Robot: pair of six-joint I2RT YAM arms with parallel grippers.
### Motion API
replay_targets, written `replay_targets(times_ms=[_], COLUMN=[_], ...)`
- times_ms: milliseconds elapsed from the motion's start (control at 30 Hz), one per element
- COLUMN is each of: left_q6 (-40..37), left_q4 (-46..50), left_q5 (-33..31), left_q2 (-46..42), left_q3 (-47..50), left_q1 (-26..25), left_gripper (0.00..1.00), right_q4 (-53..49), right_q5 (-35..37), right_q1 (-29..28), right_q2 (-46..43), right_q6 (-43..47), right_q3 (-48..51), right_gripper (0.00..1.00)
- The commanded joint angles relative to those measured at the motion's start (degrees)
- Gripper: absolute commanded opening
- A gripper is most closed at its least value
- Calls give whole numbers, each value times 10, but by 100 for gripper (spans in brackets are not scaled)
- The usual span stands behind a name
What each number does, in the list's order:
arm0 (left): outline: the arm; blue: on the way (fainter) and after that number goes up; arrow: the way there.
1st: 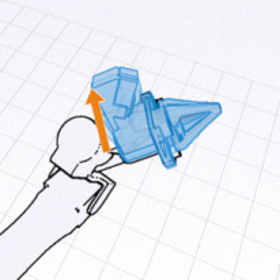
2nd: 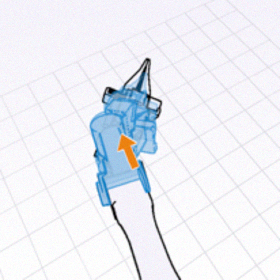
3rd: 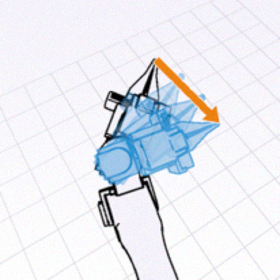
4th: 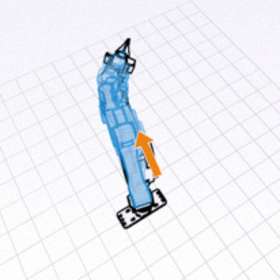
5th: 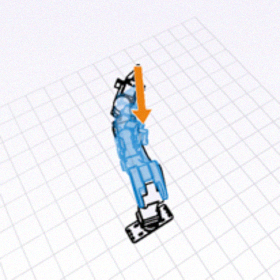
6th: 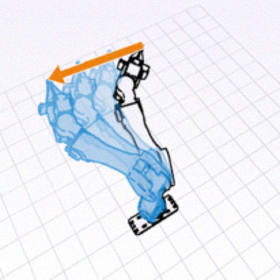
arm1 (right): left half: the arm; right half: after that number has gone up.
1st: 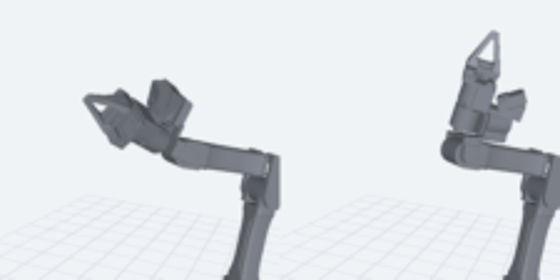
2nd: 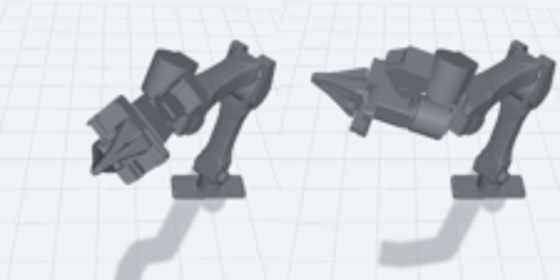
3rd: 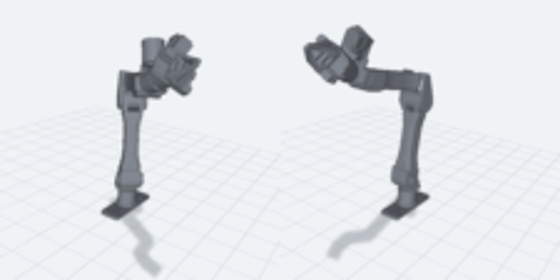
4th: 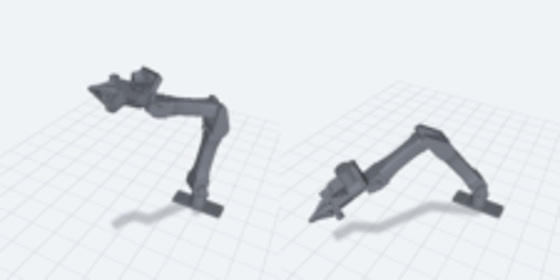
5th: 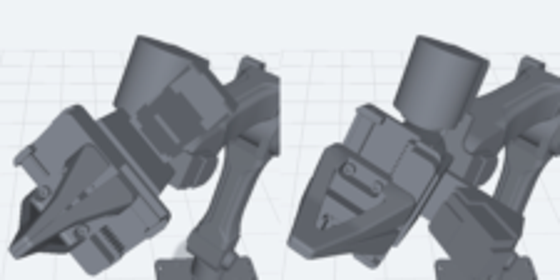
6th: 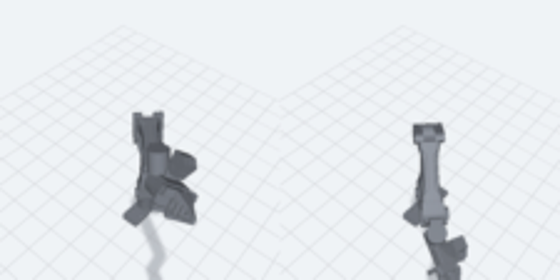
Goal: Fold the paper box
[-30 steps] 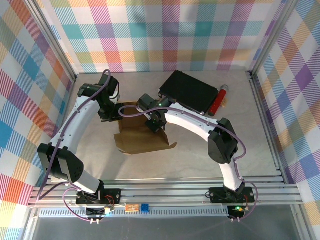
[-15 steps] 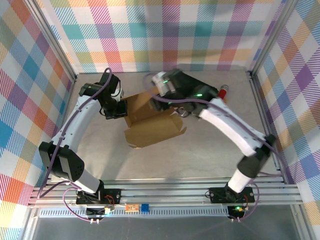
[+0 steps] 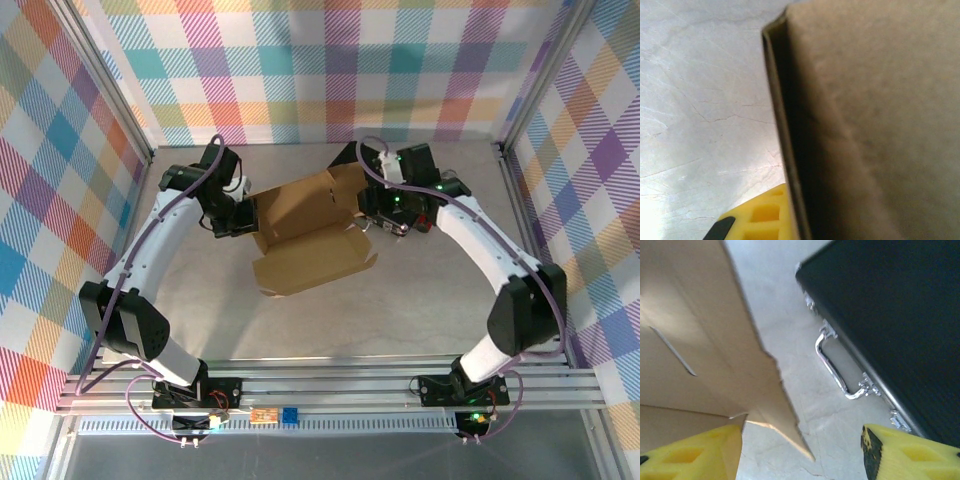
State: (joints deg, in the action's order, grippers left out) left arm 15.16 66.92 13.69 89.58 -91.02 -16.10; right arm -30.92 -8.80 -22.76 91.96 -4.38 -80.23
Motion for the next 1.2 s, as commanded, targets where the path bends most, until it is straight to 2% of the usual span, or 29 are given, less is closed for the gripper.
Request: replay_targets(times_ms=[0,200,467,600,933,1167], left_q6=[-11,-11,-9,-5,4,8], left_q4=[0,5,5,0,-3,-8], left_q5=[23,26,28,35,39,45], left_q2=[2,1,-1,2,9,14], left_q3=[-22,-24,-21,-22,-24,-24], left_q1=[-4,-4,-4,-4,-2,-1], left_gripper=[0,0,0,0,0,0], right_q4=[9,4,-6,-14,9,-15], right_q5=[-40,-41,-36,-4,209,376], right_q1=[3,2,-5,-20,-94,-200], right_q2=[18,58,72,77,20,30], right_q6=[50,46,44,35,-15,52], right_q3=[-36,-80,-106,-110,-62,-85], right_gripper=[63,55,33,24,10,7])
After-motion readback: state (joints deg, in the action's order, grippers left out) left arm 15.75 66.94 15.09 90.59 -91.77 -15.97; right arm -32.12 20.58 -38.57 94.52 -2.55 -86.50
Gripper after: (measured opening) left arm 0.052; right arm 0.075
